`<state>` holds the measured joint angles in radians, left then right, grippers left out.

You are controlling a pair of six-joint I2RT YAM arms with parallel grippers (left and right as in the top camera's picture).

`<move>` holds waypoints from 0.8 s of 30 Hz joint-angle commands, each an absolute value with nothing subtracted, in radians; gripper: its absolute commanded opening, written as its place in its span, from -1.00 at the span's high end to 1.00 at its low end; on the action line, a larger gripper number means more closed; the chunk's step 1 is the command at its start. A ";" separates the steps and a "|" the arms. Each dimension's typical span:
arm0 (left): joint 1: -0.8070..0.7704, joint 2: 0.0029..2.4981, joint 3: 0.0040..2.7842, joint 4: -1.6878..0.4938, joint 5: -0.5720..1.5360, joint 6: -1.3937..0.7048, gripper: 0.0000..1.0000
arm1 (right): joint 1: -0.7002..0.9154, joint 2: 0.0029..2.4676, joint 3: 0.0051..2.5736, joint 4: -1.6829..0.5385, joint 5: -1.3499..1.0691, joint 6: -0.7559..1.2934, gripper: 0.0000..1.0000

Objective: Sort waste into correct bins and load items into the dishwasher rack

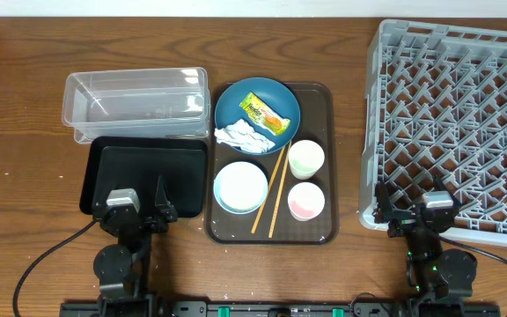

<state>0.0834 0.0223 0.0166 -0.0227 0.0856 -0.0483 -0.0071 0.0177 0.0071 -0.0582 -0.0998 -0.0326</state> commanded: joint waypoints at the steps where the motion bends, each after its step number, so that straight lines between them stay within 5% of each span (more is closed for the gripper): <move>1: 0.089 0.024 0.008 -0.064 0.093 -0.085 -0.84 | 0.003 0.018 0.006 -0.054 -0.105 0.019 -0.98; 12: 0.088 0.221 0.253 -0.241 0.099 -0.148 -0.84 | 0.003 0.068 0.119 -0.045 -0.032 0.066 -0.98; 24: 0.088 0.945 0.915 -0.724 0.243 -0.147 -0.84 | 0.003 0.656 0.566 -0.240 -0.027 0.062 -0.98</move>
